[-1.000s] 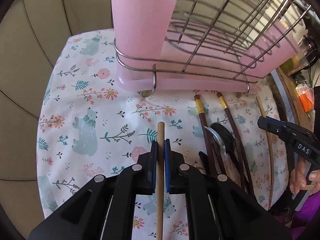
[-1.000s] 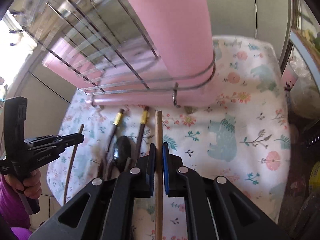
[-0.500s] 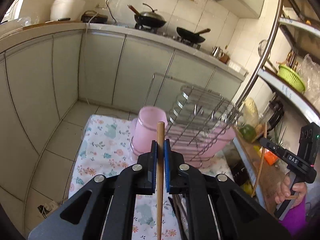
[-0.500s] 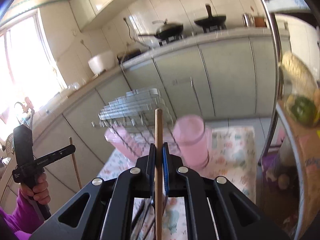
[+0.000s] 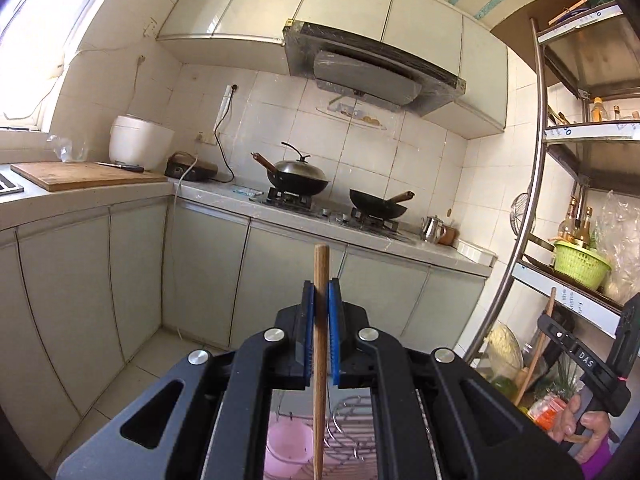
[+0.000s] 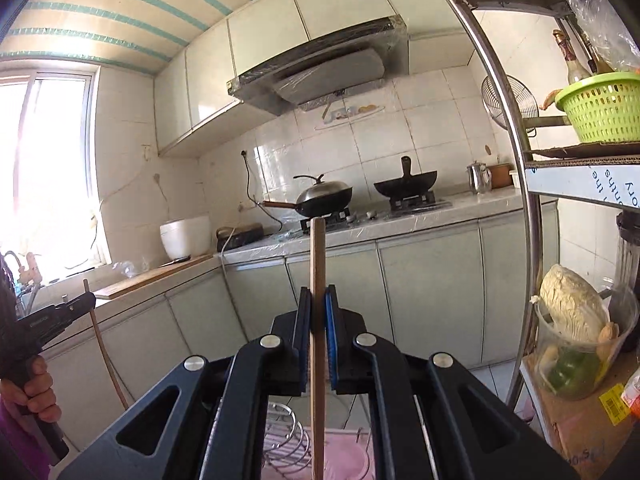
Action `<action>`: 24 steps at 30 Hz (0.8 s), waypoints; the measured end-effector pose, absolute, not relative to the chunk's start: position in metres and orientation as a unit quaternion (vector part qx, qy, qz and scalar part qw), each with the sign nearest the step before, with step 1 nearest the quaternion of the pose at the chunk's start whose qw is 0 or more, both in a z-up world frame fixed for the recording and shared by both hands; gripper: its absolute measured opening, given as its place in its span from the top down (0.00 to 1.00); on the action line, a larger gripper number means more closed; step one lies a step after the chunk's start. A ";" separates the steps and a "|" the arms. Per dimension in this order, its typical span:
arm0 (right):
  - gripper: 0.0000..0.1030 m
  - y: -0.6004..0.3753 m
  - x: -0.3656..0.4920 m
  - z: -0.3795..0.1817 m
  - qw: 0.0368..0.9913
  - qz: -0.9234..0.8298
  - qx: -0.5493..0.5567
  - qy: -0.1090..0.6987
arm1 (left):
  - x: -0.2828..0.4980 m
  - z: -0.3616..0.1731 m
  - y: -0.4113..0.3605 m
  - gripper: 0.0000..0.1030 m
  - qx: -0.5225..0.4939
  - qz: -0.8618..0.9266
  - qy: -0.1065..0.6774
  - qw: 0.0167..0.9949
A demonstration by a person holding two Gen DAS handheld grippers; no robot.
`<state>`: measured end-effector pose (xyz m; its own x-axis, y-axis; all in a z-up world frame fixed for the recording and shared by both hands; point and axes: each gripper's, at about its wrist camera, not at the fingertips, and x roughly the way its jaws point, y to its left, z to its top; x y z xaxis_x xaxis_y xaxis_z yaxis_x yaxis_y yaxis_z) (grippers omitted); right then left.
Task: Organize utensils
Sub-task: 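Lift the wooden chopstick upright and lower it into the pink cup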
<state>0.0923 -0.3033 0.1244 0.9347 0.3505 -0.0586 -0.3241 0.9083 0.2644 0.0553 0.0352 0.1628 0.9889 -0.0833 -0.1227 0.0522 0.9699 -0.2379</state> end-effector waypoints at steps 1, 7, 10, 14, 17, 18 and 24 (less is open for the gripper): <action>0.94 -0.302 0.097 0.126 0.977 0.166 0.124 0.044 | 0.060 0.162 0.035 0.94 -0.116 -0.025 0.058 0.991; 0.94 -0.300 0.132 0.111 0.983 0.140 0.117 0.025 | 0.094 0.142 0.031 0.94 -0.110 0.008 0.029 0.994; 0.94 -0.299 0.146 0.097 0.983 0.137 0.122 0.029 | 0.106 0.129 0.028 0.94 -0.094 0.022 0.026 0.995; 0.94 -0.301 0.160 0.078 0.981 0.134 0.128 0.053 | 0.118 0.107 0.026 0.94 -0.074 0.020 0.049 0.996; 0.94 -0.301 0.166 0.064 0.979 0.136 0.133 0.078 | 0.123 0.090 0.026 0.94 -0.067 0.018 0.074 0.995; 0.94 -0.301 0.167 0.060 0.978 0.137 0.134 0.087 | 0.124 0.084 0.027 0.94 -0.069 0.015 0.086 0.994; 0.94 -0.296 0.171 0.036 0.969 0.146 0.131 0.153 | 0.132 0.057 0.035 0.94 -0.090 0.002 0.148 0.985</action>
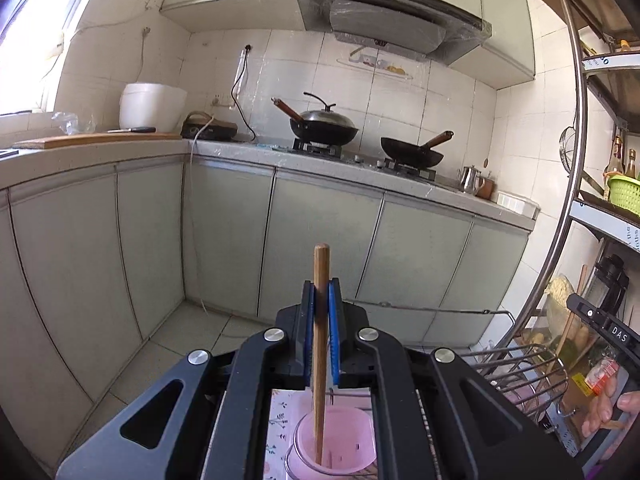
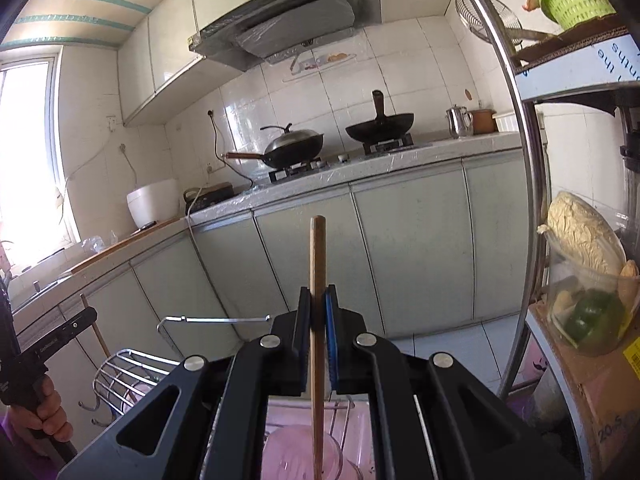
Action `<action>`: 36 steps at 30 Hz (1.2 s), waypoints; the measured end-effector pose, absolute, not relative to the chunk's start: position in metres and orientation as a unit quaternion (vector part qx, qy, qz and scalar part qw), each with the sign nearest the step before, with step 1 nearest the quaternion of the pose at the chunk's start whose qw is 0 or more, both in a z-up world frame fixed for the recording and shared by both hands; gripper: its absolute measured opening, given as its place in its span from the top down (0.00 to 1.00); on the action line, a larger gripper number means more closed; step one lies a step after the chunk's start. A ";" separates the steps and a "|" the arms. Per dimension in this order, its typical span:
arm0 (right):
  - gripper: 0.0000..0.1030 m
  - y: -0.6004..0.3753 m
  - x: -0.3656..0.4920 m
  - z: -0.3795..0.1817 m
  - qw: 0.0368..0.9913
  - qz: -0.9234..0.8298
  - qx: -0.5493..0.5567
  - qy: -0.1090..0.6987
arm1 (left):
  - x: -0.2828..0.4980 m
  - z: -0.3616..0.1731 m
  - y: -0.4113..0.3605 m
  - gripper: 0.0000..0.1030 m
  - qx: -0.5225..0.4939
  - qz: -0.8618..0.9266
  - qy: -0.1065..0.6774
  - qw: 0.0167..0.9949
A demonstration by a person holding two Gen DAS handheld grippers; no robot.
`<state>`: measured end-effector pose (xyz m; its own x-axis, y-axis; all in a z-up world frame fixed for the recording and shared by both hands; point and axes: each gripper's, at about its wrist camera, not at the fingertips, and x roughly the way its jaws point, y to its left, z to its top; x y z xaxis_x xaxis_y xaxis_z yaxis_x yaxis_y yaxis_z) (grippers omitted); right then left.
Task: Organize utensils
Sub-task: 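Lift the wooden chopstick upright and lower it into the pink cup, then open the right tool to release the chopstick in the cup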
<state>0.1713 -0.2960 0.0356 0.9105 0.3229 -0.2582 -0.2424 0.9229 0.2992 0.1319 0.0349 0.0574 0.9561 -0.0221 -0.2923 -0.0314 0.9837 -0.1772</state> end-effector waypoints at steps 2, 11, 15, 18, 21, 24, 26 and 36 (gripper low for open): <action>0.94 -0.293 0.173 0.027 0.965 0.147 0.127 0.175 | 0.134 0.050 0.038 0.94 -0.098 0.000 0.167 0.981; 0.86 -0.285 0.178 0.008 0.949 0.160 0.126 0.242 | 0.134 0.042 0.051 0.67 -0.127 -0.002 0.211 0.969; 0.73 -0.285 0.172 0.010 0.948 0.166 0.122 0.242 | 0.126 0.047 0.059 0.66 -0.143 -0.004 0.209 0.967; 0.73 -0.286 0.162 0.016 0.951 0.164 0.116 0.234 | 0.118 0.053 0.066 0.65 -0.158 -0.005 0.206 0.966; 0.72 -0.289 0.147 0.020 0.956 0.157 0.109 0.221 | 0.103 0.057 0.071 0.65 -0.164 -0.005 0.201 0.966; 0.72 -0.293 0.130 0.021 0.958 0.153 0.106 0.217 | 0.086 0.057 0.072 0.65 -0.165 -0.007 0.201 0.966; 0.72 -0.294 0.117 0.018 0.958 0.152 0.104 0.219 | 0.076 0.054 0.071 0.65 -0.162 -0.012 0.208 0.965; 0.72 -0.285 0.068 -0.017 0.946 0.167 0.090 0.263 | 0.043 0.002 0.046 0.65 -0.147 -0.048 0.291 0.944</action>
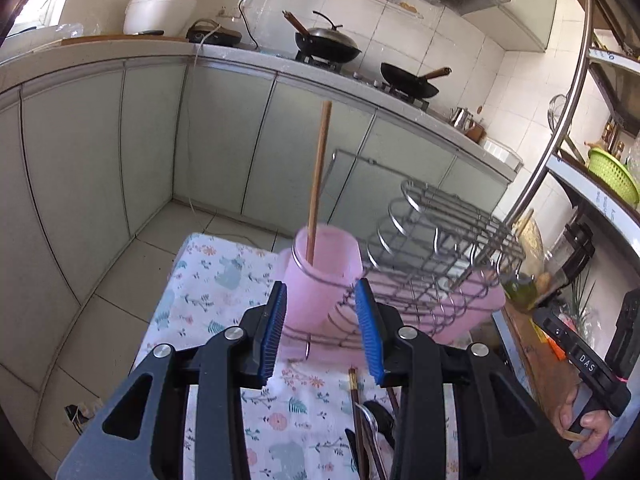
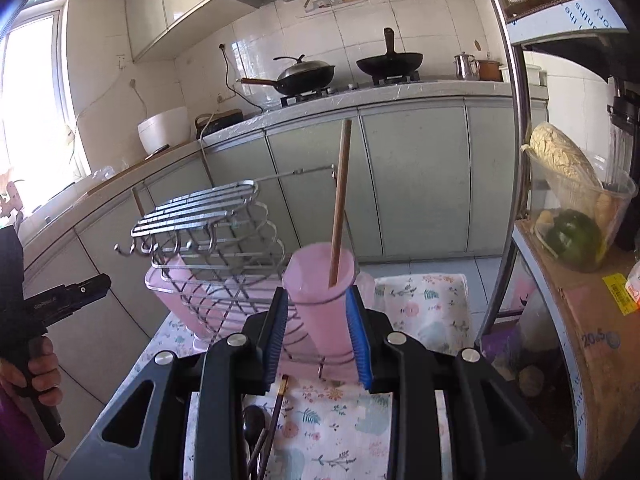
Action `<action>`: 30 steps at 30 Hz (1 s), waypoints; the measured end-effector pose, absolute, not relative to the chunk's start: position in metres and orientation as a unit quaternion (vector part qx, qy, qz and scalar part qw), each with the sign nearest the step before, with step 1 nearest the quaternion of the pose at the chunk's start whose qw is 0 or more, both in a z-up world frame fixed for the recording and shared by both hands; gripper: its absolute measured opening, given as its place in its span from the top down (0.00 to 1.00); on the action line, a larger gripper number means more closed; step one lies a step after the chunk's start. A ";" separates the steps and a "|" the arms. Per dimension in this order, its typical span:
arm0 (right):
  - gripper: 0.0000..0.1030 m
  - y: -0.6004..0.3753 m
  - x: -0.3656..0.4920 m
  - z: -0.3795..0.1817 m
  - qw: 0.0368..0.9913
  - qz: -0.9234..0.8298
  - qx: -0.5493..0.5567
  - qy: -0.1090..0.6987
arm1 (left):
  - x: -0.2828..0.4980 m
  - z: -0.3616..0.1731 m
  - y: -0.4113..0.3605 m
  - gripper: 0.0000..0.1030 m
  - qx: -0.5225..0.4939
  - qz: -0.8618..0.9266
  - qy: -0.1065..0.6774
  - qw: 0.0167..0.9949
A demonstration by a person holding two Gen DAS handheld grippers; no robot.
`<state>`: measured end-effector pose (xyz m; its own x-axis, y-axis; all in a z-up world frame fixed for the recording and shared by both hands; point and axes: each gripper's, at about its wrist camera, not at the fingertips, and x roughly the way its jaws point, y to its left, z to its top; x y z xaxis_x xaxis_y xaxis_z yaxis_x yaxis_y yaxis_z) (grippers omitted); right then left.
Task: Organize utensils
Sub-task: 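Open the right tool to release the chopstick in the cup, then lower the right tool and grasp a dark gold-tipped chopstick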
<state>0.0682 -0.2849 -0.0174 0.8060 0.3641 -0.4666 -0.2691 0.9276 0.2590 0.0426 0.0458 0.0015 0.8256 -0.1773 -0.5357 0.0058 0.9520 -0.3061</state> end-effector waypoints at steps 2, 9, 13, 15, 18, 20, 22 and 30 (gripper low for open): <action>0.72 -0.282 0.064 -0.030 0.939 0.174 0.093 0.280 | 0.040 -0.013 0.038 0.65 -0.141 -0.056 0.311 0.938; 0.72 -0.271 0.067 -0.077 0.908 0.194 0.115 0.352 | 0.053 -0.068 0.012 0.65 -0.139 -0.085 0.401 0.901; 0.72 -0.267 0.072 -0.098 0.891 0.202 0.124 0.387 | 0.069 -0.092 -0.002 0.65 -0.138 -0.095 0.445 0.880; 0.72 -0.265 0.074 -0.106 0.884 0.204 0.124 0.401 | 0.079 -0.103 -0.009 0.66 -0.141 -0.100 0.467 0.867; 0.74 -0.264 0.078 -0.117 0.873 0.208 0.132 0.421 | 0.096 -0.117 -0.019 0.73 -0.142 -0.104 0.496 0.850; 0.75 -0.265 0.080 -0.122 0.868 0.208 0.137 0.430 | 0.108 -0.125 -0.027 0.78 -0.136 -0.106 0.513 0.841; 0.75 -0.266 0.081 -0.126 0.865 0.207 0.141 0.435 | 0.117 -0.133 -0.035 0.78 -0.127 -0.103 0.526 0.834; 0.76 -0.263 0.088 -0.134 0.854 0.214 0.144 0.451 | 0.139 -0.154 -0.054 0.91 -0.102 -0.090 0.554 0.821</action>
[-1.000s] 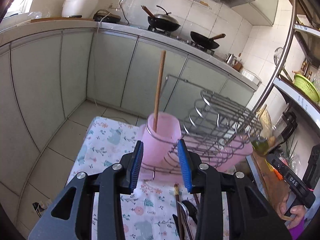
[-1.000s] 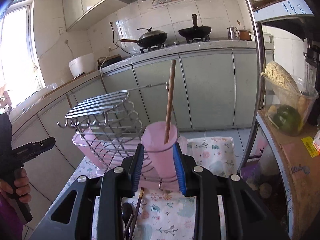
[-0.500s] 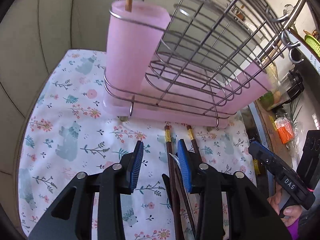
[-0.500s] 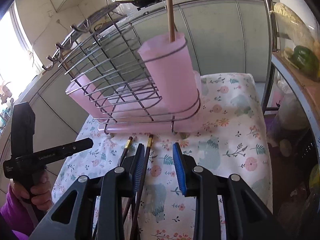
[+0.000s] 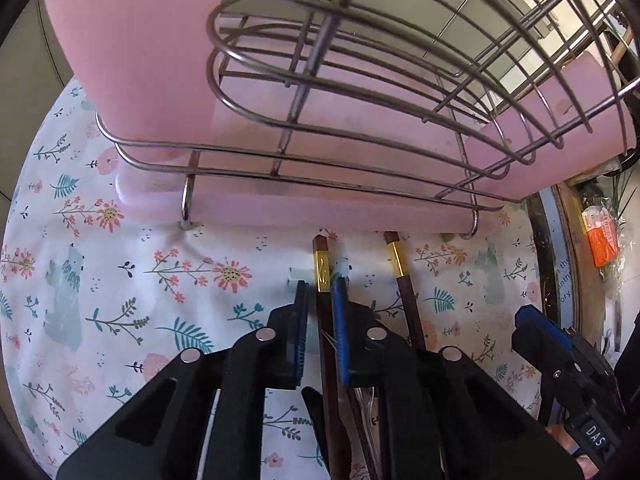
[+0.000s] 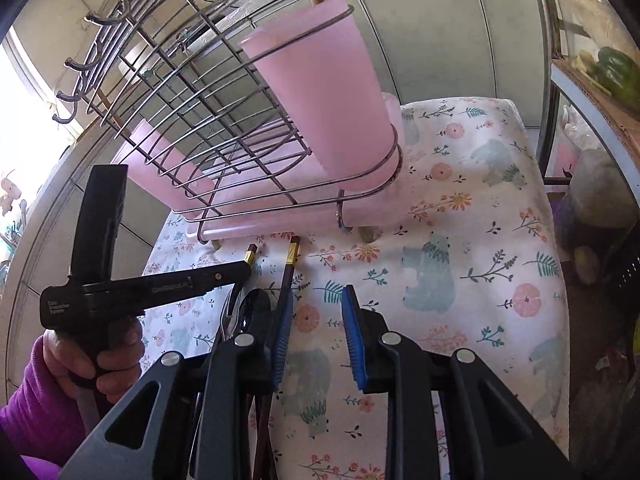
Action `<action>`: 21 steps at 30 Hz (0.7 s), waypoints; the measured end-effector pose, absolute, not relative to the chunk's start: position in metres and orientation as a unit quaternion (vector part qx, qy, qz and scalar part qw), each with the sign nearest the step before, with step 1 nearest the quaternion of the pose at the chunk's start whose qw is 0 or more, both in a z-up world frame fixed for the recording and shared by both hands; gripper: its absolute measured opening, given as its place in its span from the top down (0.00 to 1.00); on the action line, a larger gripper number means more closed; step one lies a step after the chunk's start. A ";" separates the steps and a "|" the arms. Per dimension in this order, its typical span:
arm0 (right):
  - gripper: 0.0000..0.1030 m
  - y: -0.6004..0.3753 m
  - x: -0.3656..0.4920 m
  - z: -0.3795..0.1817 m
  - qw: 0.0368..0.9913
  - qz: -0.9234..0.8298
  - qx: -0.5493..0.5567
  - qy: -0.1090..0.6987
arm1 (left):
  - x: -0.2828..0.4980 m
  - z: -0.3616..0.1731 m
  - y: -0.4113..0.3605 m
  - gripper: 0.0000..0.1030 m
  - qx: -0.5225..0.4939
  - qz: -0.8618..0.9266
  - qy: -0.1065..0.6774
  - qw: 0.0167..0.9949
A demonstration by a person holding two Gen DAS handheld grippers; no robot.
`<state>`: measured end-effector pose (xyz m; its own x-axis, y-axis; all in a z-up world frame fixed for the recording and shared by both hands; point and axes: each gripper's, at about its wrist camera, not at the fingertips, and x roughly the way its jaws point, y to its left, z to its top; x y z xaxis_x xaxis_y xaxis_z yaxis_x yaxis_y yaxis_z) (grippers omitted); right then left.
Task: Organize utensils
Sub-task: 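Lower the right tool and grasp a dark gold-tipped chopstick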
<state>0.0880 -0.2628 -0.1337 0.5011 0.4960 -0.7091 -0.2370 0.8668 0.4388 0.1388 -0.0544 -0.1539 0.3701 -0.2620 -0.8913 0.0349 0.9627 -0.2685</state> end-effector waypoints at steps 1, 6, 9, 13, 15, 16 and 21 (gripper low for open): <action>0.76 -0.261 0.089 -0.135 0.852 0.217 0.144 0.454 | 0.139 -0.154 -0.053 0.93 -0.105 -0.089 0.554 0.821; 0.77 -0.253 0.098 -0.140 0.840 0.229 0.148 0.469 | 0.140 -0.150 -0.030 0.93 -0.126 -0.087 0.551 0.820; 0.77 -0.244 0.106 -0.143 0.831 0.235 0.152 0.482 | 0.138 -0.144 -0.016 0.93 -0.136 -0.084 0.545 0.823; 0.77 -0.230 0.117 -0.148 0.820 0.236 0.149 0.499 | 0.127 -0.134 0.005 0.93 -0.136 -0.072 0.538 0.829; 0.77 -0.223 0.123 -0.150 0.818 0.235 0.142 0.506 | 0.124 -0.132 0.013 0.93 -0.128 -0.065 0.537 0.831; 0.77 -0.220 0.125 -0.152 0.816 0.234 0.138 0.510 | 0.123 -0.130 0.017 0.93 -0.126 -0.062 0.538 0.831; 0.77 -0.202 0.141 -0.166 0.805 0.220 0.117 0.538 | 0.120 -0.133 0.036 0.93 -0.123 -0.059 0.545 0.827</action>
